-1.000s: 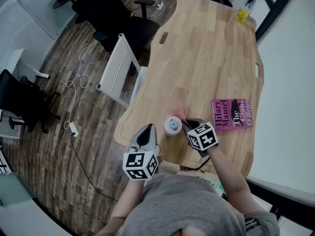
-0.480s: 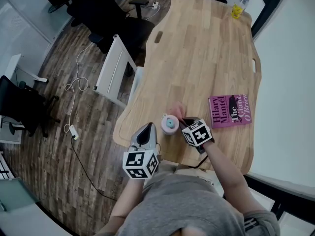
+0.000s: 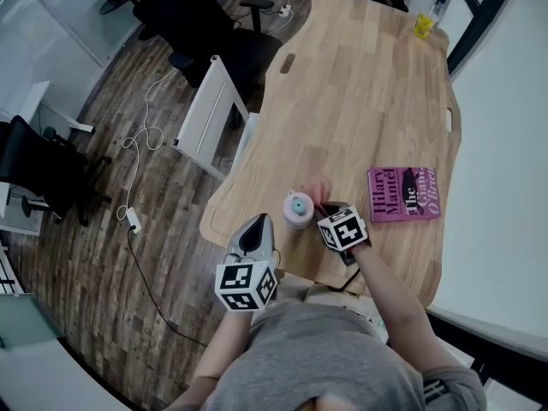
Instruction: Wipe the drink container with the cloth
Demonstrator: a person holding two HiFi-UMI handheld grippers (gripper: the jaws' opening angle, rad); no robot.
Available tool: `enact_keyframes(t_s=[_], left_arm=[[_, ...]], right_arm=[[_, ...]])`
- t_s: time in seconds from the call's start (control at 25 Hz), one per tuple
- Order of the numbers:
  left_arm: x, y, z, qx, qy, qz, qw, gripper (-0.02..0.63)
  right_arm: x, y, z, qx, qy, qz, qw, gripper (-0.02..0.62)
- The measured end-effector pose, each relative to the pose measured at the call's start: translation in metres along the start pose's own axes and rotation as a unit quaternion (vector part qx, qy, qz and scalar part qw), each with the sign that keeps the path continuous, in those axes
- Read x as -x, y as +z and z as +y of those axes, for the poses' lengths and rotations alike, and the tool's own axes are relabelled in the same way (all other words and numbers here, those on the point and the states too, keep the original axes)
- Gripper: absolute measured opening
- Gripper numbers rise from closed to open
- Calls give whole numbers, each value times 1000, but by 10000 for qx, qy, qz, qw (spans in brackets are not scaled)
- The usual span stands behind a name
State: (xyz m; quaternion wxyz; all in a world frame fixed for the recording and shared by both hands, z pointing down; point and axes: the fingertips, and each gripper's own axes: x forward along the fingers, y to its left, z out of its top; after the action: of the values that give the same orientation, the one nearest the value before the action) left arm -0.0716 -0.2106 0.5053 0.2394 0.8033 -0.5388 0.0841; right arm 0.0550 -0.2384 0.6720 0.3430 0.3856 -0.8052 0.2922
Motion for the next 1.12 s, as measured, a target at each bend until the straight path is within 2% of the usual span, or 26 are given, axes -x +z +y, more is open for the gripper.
enact_keyframes(t_s=[0.4, 0.64, 1.12], left_arm=[[23, -4, -8, 47, 172, -131, 9998, 0], [39, -4, -20, 67, 222, -247, 9994, 0], [66, -12, -37, 67, 324, -325, 9989, 0]], right_arm=[[48, 17, 0, -165, -366, -835, 9957, 32], [95, 32, 5, -40, -538, -1365, 9892, 31], [180, 61, 40, 157, -332, -2332, 9717, 32]])
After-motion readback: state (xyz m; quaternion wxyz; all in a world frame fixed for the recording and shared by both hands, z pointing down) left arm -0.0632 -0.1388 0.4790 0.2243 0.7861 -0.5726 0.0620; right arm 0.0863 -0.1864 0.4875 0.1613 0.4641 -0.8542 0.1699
